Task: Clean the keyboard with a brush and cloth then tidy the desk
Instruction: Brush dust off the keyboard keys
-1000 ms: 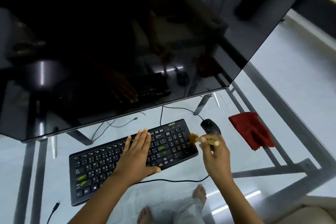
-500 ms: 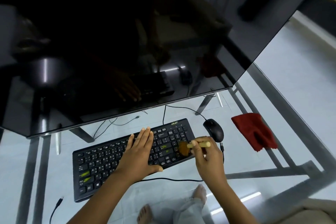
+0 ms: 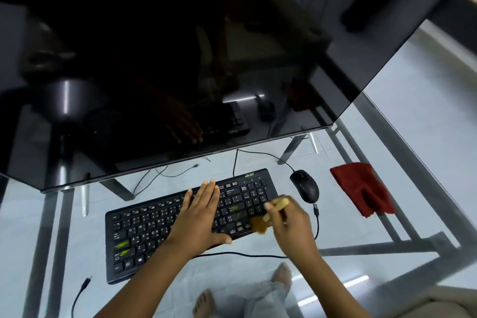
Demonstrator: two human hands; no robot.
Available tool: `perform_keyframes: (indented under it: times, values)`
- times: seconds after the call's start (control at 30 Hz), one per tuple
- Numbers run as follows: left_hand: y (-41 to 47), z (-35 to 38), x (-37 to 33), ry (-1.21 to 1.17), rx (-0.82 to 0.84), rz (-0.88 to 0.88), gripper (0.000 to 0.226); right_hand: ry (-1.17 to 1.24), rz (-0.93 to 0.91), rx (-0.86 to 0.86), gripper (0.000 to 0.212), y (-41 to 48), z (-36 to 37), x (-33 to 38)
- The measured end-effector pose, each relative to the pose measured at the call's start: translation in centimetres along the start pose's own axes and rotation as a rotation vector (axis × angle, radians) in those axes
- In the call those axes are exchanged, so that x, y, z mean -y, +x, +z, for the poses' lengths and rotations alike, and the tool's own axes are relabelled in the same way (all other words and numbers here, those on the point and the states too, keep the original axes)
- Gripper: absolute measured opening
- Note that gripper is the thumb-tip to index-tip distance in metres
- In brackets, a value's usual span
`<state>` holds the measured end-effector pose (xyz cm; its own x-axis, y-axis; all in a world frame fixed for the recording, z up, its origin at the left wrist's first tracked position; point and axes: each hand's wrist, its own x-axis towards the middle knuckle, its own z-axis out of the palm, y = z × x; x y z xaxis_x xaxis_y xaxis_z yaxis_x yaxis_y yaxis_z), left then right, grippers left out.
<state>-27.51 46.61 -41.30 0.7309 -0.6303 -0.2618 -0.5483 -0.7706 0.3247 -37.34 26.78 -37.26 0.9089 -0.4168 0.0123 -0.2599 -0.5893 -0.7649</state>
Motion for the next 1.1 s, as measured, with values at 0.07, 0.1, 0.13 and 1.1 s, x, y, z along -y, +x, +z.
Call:
perform_keyframes:
  times: [0.07,0.1,0.13,1.1]
  values:
    - [0.0,0.0,0.0,-0.003,-0.008,0.004,0.122,0.048,0.006,-0.174,0.015,0.4,-0.9,0.1]
    - [0.0,0.0,0.0,0.001,-0.010,0.004,0.122,0.134,0.034,-0.160,0.016,0.5,-1.0,0.2]
    - [0.0,-0.1,0.0,0.006,-0.008,0.003,0.122,0.219,0.082,-0.045,0.015,0.6,-1.0,0.5]
    - [0.0,0.5,0.5,-0.027,-0.040,0.015,0.121,0.107,0.125,0.053,0.012,8.3,0.0,2.3]
